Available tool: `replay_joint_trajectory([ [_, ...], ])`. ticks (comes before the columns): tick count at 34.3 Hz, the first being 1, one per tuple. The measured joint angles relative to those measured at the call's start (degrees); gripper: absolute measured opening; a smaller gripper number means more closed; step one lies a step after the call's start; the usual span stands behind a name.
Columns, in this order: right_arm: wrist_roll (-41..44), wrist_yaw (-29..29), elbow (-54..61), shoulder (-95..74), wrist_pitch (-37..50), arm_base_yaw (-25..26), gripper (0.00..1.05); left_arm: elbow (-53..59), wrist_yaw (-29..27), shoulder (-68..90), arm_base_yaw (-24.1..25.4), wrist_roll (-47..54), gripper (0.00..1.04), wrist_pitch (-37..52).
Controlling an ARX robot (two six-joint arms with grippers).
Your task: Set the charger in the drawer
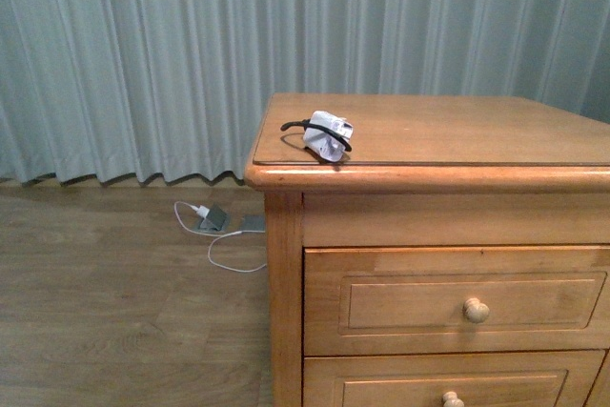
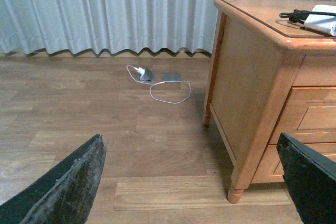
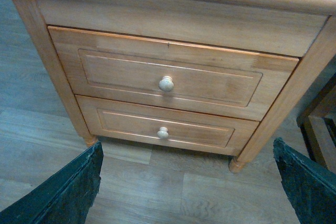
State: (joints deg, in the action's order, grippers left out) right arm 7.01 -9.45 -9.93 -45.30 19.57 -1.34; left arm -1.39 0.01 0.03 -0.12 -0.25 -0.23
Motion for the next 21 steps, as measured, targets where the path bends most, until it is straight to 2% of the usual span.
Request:
replay_joint_trajectory([
  [4, -1.97, 1.99, -6.62, -18.53, 7.52, -3.76, 0.96, 0.0, -0.02, 0.0, 0.0, 0.02, 0.98, 0.0],
  [9, -4.46, 5.11, -14.58, -36.3, 12.24, -8.11, 0.96, 0.0, -0.02, 0.0, 0.0, 0.02, 0.98, 0.0],
  [16, -5.86, 8.9, -22.23, -50.34, 17.84, -11.26, 0.96, 0.0, -0.02, 0.0, 0.0, 0.02, 0.98, 0.0],
  [21, -6.49, 11.65, -26.18, -57.77, 21.44, -11.72, 0.96, 0.0, -0.02, 0.0, 0.0, 0.02, 0.98, 0.0],
])
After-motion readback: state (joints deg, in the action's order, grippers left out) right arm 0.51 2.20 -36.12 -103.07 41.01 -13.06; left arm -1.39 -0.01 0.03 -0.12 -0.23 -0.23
